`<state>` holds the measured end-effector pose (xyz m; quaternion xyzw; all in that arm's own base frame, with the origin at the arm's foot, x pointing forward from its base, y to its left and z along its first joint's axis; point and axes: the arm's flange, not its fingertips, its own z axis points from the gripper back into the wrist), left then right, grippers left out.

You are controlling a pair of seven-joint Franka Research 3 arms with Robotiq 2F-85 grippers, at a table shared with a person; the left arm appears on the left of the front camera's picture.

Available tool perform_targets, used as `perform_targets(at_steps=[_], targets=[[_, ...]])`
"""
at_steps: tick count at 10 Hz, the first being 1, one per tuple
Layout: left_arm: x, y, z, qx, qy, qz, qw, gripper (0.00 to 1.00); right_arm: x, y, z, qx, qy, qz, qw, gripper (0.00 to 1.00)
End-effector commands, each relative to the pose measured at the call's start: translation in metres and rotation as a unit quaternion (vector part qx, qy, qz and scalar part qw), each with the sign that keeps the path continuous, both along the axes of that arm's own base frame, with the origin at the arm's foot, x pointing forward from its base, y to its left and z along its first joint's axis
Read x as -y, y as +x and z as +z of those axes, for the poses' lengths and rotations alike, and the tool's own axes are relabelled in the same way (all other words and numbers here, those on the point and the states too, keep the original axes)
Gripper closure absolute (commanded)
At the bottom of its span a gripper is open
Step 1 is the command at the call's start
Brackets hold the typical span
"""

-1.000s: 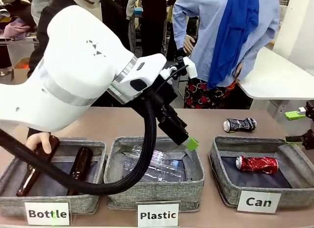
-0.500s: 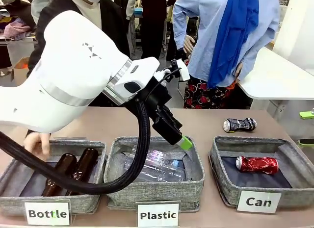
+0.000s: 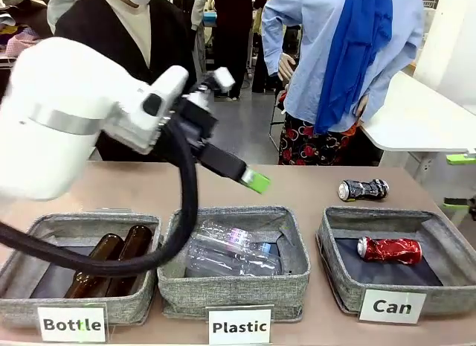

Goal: Sort the can waste into the basket.
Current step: Pick up the can waste from the table and place it in the right Fabric basket.

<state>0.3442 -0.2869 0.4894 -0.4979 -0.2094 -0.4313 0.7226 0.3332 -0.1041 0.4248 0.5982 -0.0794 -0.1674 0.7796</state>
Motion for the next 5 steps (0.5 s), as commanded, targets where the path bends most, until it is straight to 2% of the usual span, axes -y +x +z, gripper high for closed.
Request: perform_targets(at_steps=[1, 2, 3, 5], targets=[[-0.065, -0.035, -0.002, -0.079, -0.046, 0.080, 0.993, 0.00, -0.090, -0.020, -0.013, -0.012, 0.025, 0.014, 1.000, 0.00], [-0.101, -0.040, -0.012, -0.145, -0.066, 0.141, 0.977, 0.00, -0.117, -0.014, -0.014, -0.013, 0.044, 0.029, 0.999, 0.00], [-0.135, -0.051, -0.026, -0.200, -0.106, 0.173, 0.959, 0.00, -0.144, -0.013, -0.020, -0.007, 0.055, 0.043, 0.998, 0.00], [-0.203, -0.092, -0.061, -0.250, -0.170, 0.228, 0.925, 0.00, -0.179, -0.018, -0.038, -0.042, 0.076, 0.094, 0.992, 0.00]])
